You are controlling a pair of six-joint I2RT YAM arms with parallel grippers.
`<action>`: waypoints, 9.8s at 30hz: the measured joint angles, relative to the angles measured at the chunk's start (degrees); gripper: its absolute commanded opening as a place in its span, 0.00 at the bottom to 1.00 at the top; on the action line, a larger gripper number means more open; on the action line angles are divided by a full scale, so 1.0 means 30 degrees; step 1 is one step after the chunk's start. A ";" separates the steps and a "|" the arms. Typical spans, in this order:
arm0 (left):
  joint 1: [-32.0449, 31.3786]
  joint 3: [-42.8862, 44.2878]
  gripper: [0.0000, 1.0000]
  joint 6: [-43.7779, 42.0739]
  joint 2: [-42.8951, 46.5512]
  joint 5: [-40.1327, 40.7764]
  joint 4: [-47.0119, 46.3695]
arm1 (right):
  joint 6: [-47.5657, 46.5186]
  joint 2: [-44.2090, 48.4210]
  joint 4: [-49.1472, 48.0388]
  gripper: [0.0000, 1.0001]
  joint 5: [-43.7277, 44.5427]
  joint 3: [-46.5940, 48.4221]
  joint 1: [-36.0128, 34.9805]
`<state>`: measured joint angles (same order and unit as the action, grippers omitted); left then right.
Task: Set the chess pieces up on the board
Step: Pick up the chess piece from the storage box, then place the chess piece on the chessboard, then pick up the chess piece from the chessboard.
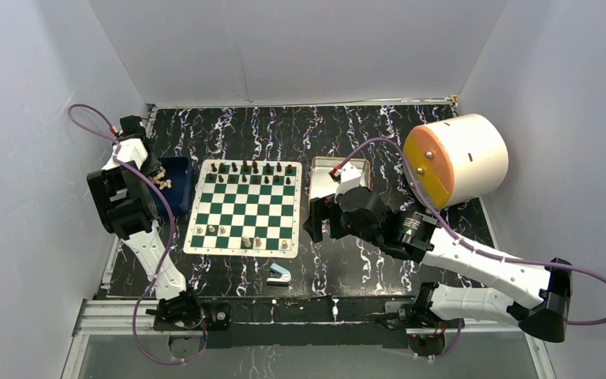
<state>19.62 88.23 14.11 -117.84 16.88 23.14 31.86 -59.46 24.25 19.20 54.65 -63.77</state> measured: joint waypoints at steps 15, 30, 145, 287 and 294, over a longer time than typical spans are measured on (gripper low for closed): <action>0.0051 -0.0036 0.14 0.0386 0.0007 -0.0554 0.0000 | -0.0175 0.0051 -0.0044 0.99 0.0109 0.0000 0.0000; 0.0051 0.0357 0.11 0.1027 0.0044 -0.1355 0.1217 | -0.0175 0.0313 -0.0153 0.99 0.0393 -0.0007 0.0000; -1.0178 -0.5224 0.02 0.1413 1.3049 -1.0193 0.6404 | 0.4699 -1.6036 -0.8648 0.64 -1.6007 0.7592 0.6885; -0.5610 -1.0841 0.35 0.3519 1.5482 -0.2973 0.4211 | 0.1800 -0.3934 -0.5377 0.99 -1.2080 0.2433 0.6783; -0.6215 -0.9734 0.30 0.1049 1.2386 -0.3978 0.4889 | 0.1741 -0.3738 -0.4583 0.99 -1.1978 0.2426 0.6783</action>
<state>0.97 59.02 17.26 -80.68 4.95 37.80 37.08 -70.67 10.50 -16.73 61.93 -43.42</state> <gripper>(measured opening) 0.323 0.984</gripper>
